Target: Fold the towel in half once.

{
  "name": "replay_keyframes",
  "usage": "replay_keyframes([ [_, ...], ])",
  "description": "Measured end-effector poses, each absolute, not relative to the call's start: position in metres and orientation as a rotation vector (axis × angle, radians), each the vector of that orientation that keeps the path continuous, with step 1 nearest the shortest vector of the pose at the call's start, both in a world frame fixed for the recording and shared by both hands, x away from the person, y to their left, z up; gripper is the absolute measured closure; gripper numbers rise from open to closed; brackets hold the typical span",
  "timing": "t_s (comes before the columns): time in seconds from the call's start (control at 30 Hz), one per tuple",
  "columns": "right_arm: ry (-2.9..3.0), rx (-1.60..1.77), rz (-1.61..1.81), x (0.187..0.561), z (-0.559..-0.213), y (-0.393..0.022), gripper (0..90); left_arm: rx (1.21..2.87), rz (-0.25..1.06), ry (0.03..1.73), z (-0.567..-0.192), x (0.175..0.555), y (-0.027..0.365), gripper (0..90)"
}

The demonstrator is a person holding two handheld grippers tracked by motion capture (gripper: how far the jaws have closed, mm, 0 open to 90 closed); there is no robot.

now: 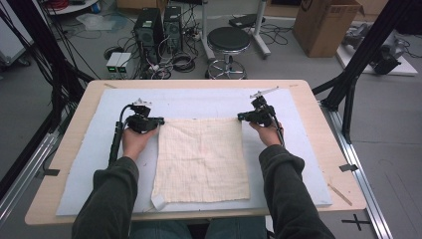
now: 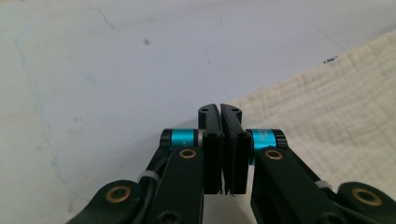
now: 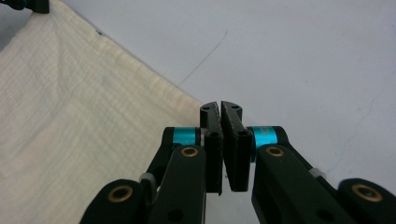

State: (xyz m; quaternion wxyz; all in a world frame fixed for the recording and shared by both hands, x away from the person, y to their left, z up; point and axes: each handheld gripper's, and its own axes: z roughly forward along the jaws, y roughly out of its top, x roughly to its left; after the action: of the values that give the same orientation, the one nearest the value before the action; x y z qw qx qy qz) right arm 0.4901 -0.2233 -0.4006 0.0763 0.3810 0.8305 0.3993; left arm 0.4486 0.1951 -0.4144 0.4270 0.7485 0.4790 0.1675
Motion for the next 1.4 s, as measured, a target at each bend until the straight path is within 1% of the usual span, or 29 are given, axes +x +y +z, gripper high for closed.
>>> replay_keyframes([
  [0.1,2.463,1.129,1.23,0.491,-0.392,-0.223,87.5,1.855,0.436,1.17,-0.401,0.45,0.194,86.8],
  [0.17,2.46,1.142,1.239,0.49,-0.391,-0.225,87.5,1.815,0.443,1.165,-0.397,0.448,0.196,86.8],
  [0.33,2.484,1.154,1.285,0.486,-0.394,-0.228,87.5,1.882,0.413,1.145,-0.397,0.444,0.199,86.9],
  [0.57,2.49,1.12,1.335,0.474,-0.395,-0.229,87.5,1.893,0.422,1.07,-0.385,0.43,0.194,86.8],
  [1.1,2.497,1.036,1.454,0.439,-0.387,-0.244,87.5,1.881,0.42,0.997,-0.386,0.39,0.201,86.9],
  [1.4,2.534,0.919,1.484,0.418,-0.374,-0.238,87.5,1.903,0.421,0.943,-0.388,0.368,0.206,86.9],
])
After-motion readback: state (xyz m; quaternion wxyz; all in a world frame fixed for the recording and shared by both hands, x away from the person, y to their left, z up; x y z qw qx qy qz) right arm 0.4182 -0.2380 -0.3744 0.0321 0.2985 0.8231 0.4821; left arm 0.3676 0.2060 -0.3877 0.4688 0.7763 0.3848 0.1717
